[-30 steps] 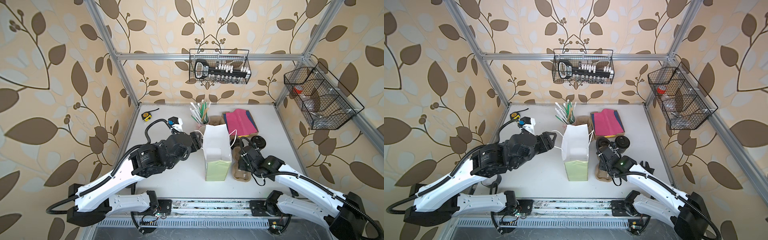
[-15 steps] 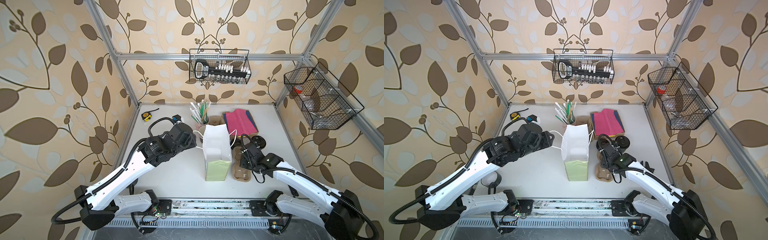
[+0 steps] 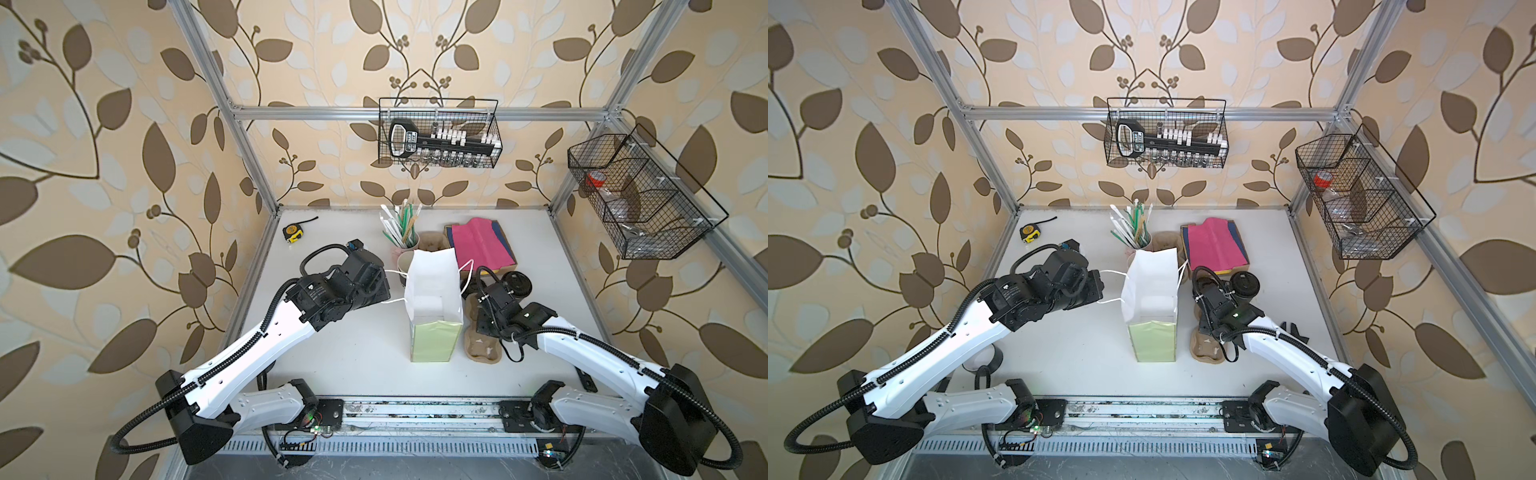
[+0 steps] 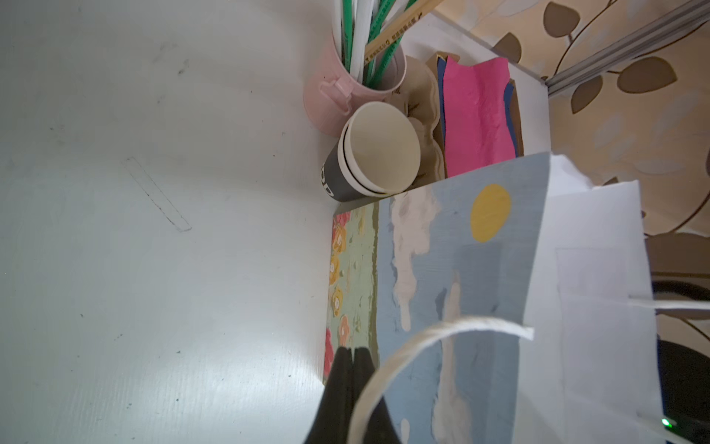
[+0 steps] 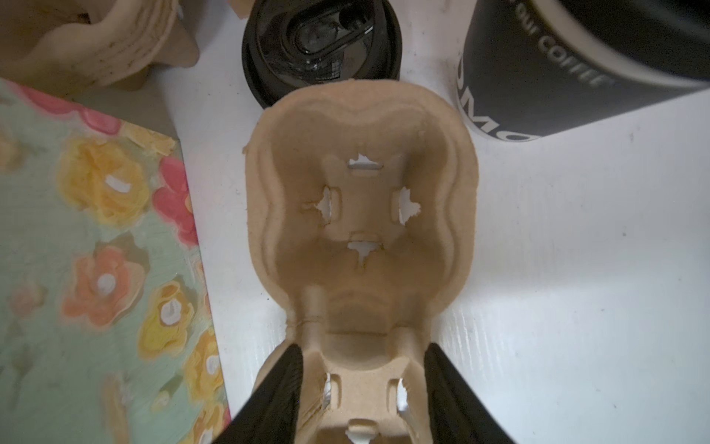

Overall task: Pack a coffee takeout order
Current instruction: Press the takeout bag at the center of the table.

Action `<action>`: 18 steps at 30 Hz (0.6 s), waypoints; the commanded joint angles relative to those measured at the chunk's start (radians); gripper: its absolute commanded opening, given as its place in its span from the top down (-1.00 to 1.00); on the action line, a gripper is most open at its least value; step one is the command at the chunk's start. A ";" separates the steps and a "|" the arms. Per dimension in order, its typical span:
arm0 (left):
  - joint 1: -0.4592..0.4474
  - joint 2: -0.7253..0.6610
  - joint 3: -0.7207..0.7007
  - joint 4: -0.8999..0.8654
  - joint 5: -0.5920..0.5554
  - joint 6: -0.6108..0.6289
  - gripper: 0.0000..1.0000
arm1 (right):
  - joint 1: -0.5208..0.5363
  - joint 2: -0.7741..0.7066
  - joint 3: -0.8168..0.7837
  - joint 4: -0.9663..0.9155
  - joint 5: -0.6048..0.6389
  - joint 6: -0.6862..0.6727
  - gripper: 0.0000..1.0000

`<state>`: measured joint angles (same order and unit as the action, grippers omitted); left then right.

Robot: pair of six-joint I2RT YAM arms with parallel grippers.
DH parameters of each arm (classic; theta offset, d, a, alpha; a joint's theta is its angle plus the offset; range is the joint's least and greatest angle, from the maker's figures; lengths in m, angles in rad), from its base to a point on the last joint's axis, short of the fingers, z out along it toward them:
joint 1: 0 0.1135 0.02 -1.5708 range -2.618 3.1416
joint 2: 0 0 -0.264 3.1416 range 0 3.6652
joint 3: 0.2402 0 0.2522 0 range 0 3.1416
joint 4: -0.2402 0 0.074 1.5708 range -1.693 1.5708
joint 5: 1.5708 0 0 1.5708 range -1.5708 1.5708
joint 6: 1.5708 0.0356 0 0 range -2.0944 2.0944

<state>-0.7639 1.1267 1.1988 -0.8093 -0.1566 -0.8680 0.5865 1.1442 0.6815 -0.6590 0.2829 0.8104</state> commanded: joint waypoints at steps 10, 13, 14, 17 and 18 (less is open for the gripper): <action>0.006 -0.094 -0.130 0.097 0.114 -0.155 1.00 | -0.016 0.035 -0.043 0.055 -0.037 -0.005 0.00; 0.006 -0.119 -0.162 0.113 0.112 -0.187 1.00 | -0.016 0.037 -0.050 0.064 -0.036 -0.005 0.00; 0.005 -0.127 -0.170 0.117 0.110 -0.198 1.00 | -0.016 0.042 -0.051 0.065 -0.036 -0.005 0.01; 0.003 -0.148 -0.186 0.114 0.096 -0.223 1.00 | -0.016 0.058 -0.048 0.061 -0.026 -0.006 0.05; 0.001 -0.156 -0.189 0.114 0.091 -0.231 1.00 | -0.015 0.063 -0.048 0.063 -0.026 -0.003 0.05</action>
<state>-0.7643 1.0039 1.0210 -0.7185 -0.0551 -1.0531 0.5728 1.1912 0.6468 -0.5991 0.2539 0.8032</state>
